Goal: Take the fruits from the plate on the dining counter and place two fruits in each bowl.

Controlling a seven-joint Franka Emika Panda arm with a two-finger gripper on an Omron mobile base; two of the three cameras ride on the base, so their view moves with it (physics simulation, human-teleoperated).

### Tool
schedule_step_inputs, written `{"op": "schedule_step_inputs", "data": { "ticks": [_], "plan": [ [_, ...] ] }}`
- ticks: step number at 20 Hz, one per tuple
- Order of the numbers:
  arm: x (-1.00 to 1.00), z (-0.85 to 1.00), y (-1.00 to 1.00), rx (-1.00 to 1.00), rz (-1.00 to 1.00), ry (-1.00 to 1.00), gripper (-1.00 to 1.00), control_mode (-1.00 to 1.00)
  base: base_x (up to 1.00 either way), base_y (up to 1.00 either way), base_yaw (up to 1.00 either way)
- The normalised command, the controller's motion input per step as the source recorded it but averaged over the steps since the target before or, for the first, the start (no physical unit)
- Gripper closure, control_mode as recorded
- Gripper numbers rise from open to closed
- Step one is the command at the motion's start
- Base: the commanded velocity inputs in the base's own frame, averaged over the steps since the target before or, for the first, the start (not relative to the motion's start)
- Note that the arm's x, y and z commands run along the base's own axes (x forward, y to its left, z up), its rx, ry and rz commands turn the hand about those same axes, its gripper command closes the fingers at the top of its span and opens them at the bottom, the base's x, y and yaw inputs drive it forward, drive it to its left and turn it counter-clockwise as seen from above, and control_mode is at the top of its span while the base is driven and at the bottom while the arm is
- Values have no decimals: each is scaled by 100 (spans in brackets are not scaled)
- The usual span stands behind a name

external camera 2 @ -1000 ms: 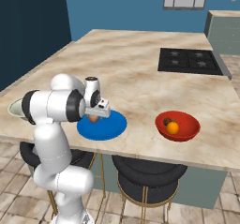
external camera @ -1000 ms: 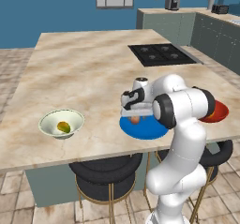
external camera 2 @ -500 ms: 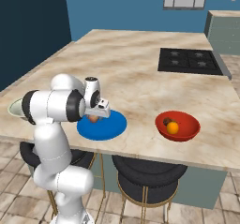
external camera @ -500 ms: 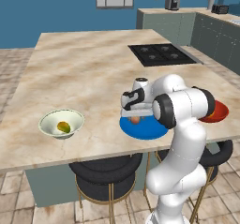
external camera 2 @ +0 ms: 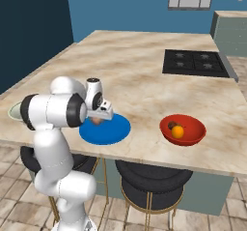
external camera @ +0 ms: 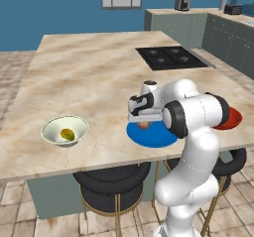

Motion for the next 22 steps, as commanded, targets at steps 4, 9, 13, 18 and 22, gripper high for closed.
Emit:
{"op": "schedule_step_inputs", "data": {
  "ticks": [4,9,13,18,22],
  "plan": [
    [-46,92,10,4,0,-9,100,-100,0,0,0],
    [-52,56,69,2,4,-17,100,-100,0,0,0],
    [-6,42,100,0,11,-12,100,-100,0,0,0],
    [0,42,100,0,11,-6,100,-100,0,0,0],
    [0,63,86,0,11,0,100,-100,0,0,0]
  ]
}}
